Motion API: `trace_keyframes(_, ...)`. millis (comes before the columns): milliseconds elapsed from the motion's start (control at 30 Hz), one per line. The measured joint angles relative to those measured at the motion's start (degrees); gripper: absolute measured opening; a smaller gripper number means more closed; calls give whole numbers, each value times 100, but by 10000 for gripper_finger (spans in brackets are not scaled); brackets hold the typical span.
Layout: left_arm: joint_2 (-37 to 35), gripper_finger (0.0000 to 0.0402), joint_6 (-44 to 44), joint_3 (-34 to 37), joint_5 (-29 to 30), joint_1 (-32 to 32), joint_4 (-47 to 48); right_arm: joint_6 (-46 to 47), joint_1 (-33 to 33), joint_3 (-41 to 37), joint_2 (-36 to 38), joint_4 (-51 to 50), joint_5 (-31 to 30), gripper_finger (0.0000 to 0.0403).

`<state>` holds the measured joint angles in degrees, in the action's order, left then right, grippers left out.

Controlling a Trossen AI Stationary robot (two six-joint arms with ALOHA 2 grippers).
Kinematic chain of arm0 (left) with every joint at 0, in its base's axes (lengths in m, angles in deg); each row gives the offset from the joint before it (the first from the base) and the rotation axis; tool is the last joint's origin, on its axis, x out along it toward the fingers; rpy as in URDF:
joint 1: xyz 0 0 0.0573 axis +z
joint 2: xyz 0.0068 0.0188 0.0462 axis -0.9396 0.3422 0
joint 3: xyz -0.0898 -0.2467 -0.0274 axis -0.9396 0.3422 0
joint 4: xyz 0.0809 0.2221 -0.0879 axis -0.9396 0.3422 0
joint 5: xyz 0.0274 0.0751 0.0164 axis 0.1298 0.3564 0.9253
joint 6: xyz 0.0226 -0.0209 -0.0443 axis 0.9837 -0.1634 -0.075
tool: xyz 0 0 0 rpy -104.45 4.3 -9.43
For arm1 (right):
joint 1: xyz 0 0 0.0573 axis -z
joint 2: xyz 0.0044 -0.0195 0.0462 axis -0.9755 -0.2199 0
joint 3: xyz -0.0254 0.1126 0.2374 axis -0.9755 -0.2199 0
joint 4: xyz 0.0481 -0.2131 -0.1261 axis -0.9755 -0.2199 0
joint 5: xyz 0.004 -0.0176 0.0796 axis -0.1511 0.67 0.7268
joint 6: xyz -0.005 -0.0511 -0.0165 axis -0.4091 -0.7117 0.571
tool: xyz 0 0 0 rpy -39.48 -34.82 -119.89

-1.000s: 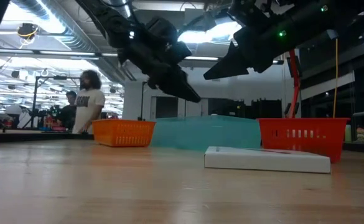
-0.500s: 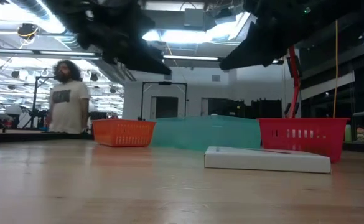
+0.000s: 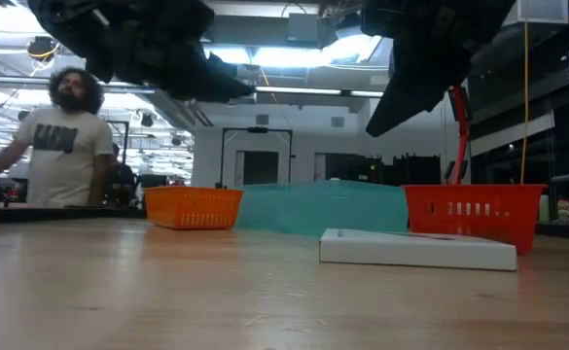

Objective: Pick and place items into bin
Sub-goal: Put the white card reader box into the orange bin

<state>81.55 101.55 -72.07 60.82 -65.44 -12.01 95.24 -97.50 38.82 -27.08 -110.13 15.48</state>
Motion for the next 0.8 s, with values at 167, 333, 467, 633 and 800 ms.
trace_keyframes(167,0,3,-2,0,67,-373,-91,297,-127,285,-359,-313,188,0)
trace_keyframes(333,0,3,-137,0,641,-693,-43,636,-232,377,-658,-547,356,0)
trace_keyframes(467,0,3,-317,0,950,-938,-38,788,-264,377,-846,-546,509,0)
trace_keyframes(633,0,3,-361,0,1183,-1282,-36,787,-269,379,-1085,-509,504,0)
trace_keyframes(800,0,3,-355,0,1539,-1558,-23,787,-271,379,-1353,-497,507,0)
